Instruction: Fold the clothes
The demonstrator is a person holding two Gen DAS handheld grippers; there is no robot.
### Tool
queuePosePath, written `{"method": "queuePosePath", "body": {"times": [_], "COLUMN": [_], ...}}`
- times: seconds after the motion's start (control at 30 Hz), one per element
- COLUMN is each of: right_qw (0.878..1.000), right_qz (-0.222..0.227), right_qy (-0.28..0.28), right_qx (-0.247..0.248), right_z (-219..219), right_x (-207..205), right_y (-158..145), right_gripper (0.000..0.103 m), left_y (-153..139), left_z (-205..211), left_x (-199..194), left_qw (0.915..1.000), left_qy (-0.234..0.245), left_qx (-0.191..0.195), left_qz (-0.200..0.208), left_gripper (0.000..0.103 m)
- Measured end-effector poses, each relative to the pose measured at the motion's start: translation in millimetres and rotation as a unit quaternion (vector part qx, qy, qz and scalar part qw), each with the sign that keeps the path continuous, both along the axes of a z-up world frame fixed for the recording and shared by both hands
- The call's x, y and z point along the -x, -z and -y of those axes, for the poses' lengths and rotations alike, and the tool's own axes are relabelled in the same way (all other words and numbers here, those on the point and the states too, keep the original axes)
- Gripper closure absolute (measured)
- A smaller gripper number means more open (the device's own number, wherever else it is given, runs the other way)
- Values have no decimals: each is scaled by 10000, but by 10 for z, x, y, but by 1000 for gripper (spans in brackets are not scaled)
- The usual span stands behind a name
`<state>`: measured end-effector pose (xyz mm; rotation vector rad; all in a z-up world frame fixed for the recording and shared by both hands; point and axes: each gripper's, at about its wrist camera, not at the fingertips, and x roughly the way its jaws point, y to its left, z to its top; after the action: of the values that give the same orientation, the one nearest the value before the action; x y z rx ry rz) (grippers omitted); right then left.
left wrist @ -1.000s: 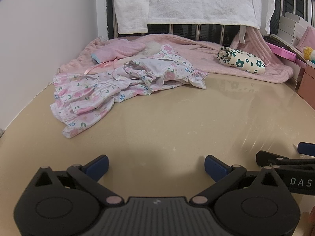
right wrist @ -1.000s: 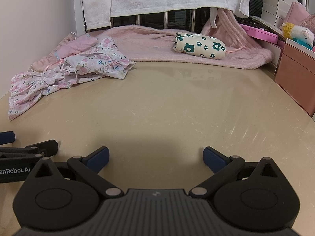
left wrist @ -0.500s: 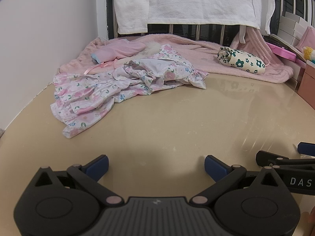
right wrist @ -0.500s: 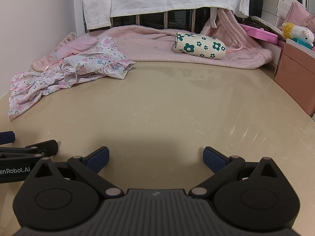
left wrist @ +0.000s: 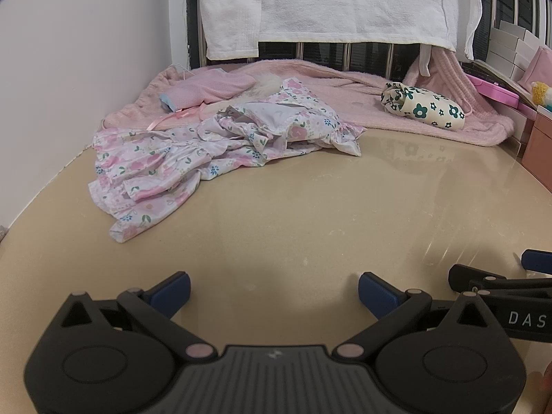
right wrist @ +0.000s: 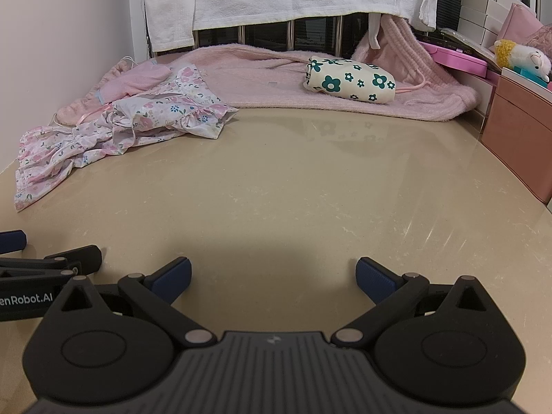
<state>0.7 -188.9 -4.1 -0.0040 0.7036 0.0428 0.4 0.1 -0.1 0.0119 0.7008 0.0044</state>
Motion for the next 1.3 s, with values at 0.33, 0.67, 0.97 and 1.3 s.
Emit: {"method": "queuePosePath", "body": {"times": [0.33,0.67,0.97,1.3], "right_qw": [10000,10000,9869,9847], "right_qz": [0,-13,482,-442], "right_qy": [-1,-45,-1530,-1654], "right_qx": [-2,14,-188,-321], "right_z": [-3,-23,-783,-1231], "right_x": [-3,-115,-1108,-1967], "right_y": [2,56,-543,-261], "right_gripper": [1,0,2,91], "left_y": [0,-86,-252,-206], "left_z": [-4,-341,-1258,-1424], "left_x": [8,-207,-980,-902], "left_qw": [10000,9994,9905,9953], "left_qy": [-4,-331,-1377,-959], "left_qx": [0,63,-49,-99], "left_qz": [2,50,36,-3], "left_gripper": [0,3,8,99]}}
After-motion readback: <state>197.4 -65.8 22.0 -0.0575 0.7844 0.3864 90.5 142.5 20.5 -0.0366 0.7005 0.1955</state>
